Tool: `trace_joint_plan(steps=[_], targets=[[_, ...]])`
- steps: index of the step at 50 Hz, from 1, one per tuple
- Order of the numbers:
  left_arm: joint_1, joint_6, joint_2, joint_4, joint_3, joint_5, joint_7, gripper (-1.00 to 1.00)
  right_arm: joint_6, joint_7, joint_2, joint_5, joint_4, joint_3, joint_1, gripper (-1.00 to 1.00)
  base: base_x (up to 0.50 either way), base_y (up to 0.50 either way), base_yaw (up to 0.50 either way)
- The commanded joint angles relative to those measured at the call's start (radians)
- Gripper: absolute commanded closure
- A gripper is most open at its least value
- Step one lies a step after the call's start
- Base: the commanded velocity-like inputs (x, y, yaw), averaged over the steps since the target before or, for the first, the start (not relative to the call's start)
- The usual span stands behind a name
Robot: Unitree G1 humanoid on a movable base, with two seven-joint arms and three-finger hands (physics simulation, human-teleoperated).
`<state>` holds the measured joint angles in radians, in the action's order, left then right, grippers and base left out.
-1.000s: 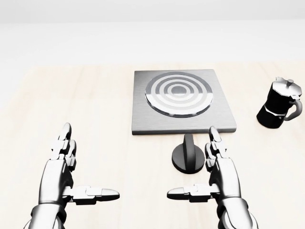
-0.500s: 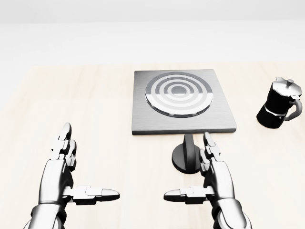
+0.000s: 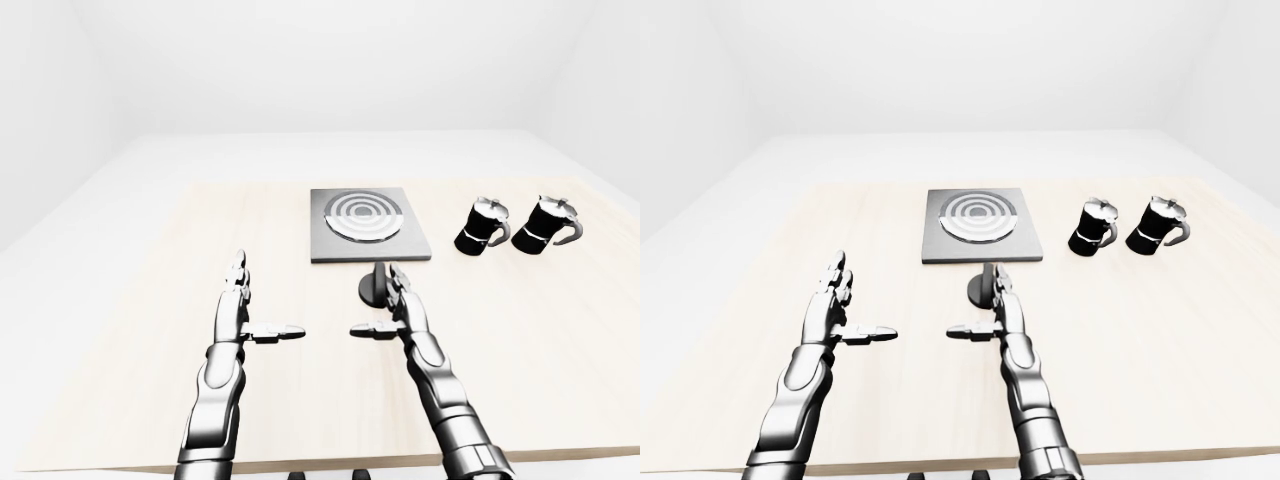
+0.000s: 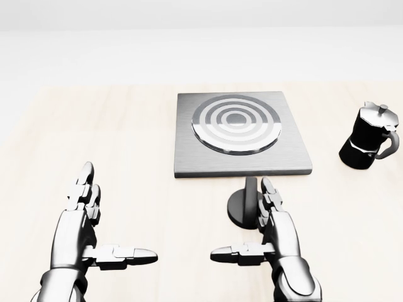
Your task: Turn off the stove.
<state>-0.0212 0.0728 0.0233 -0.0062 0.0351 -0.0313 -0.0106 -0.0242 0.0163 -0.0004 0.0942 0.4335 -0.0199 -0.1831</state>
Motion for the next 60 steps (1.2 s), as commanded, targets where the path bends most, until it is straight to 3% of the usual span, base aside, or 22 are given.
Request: trace_joint_plan(steps=[1, 3, 4, 9, 13, 16, 19, 20, 23, 30, 32, 38, 48, 56, 60], targets=[[-0.006, -0.001, -0.001, 0.008, 0.002, 0.016, -0.004, -1.00, 0.112, 0.053, 0.066, 0.032, 0.003, 0.064, -0.048, -1.00, 0.00, 0.00, 0.01], [-0.008, -0.005, -0.001, 0.015, 0.003, 0.017, -0.004, -1.00, 0.112, 0.064, 0.072, 0.037, 0.006, 0.068, -0.075, -1.00, 0.00, 0.00, 0.01], [-0.005, 0.005, -0.001, 0.003, 0.003, 0.018, -0.005, -1.00, 0.112, 0.067, 0.073, 0.034, 0.021, 0.068, -0.090, -1.00, 0.01, 0.00, 0.01], [-0.013, -0.016, -0.001, 0.032, 0.004, 0.018, -0.004, -1.00, 0.112, 0.081, 0.075, 0.035, 0.054, 0.064, -0.143, -1.00, 0.00, 0.00, 0.01], [-0.009, 0.001, 0.000, 0.014, 0.003, 0.019, -0.005, -1.00, 0.112, 0.102, 0.092, 0.037, 0.012, 0.085, -0.163, -1.00, 0.00, 0.00, 0.00], [-0.004, 0.014, 0.000, -0.004, 0.002, 0.019, -0.007, -1.00, 0.112, 0.117, 0.104, 0.047, -0.033, 0.096, -0.146, -1.00, 0.00, 0.00, 0.00], [-0.013, -0.002, -0.001, 0.021, 0.004, 0.020, -0.005, -1.00, 0.112, 0.136, 0.123, 0.067, -0.123, 0.121, -0.116, -1.00, 0.00, 0.00, 0.00], [-0.008, 0.010, -0.001, 0.004, 0.003, 0.020, -0.006, -1.00, 0.112, 0.142, 0.126, 0.070, -0.135, 0.128, -0.111, -1.00, 0.00, 0.00, 0.00], [-0.014, -0.010, -0.001, 0.030, 0.004, 0.020, -0.005, -1.00, 0.112, 0.155, 0.141, 0.092, -0.189, 0.146, -0.098, -1.00, 0.00, 0.00, 0.00], [-0.011, -0.009, -0.001, 0.024, 0.003, 0.020, -0.005, -1.00, 0.112, 0.177, 0.165, 0.129, -0.257, 0.184, -0.087, -1.00, 0.00, 0.00, 0.00], [-0.005, 0.004, 0.000, 0.007, 0.003, 0.021, -0.006, -1.00, 0.112, 0.177, 0.170, 0.132, -0.275, 0.194, -0.088, -1.00, 0.00, 0.00, 0.00], [-0.011, -0.003, 0.000, 0.021, 0.005, 0.023, -0.007, -1.00, 0.112, 0.174, 0.193, 0.155, -0.343, 0.219, -0.109, -1.00, 0.00, 0.00, 0.00], [-0.006, 0.012, 0.000, 0.001, 0.005, 0.024, -0.009, -1.00, 0.112, 0.277, 0.204, 0.178, -0.207, 0.192, -0.193, -1.00, 0.00, 0.00, 0.00], [-0.008, 0.011, 0.000, 0.005, 0.005, 0.024, -0.010, -1.00, 0.112, 0.329, 0.191, 0.145, -0.155, 0.184, -0.232, -1.00, 0.00, 0.00, 0.00], [-0.015, -0.003, 0.000, 0.027, 0.006, 0.024, -0.009, -1.00, 0.112, 0.355, 0.163, 0.017, -0.192, 0.223, -0.250, -1.00, 0.00, 0.00, 0.00]])
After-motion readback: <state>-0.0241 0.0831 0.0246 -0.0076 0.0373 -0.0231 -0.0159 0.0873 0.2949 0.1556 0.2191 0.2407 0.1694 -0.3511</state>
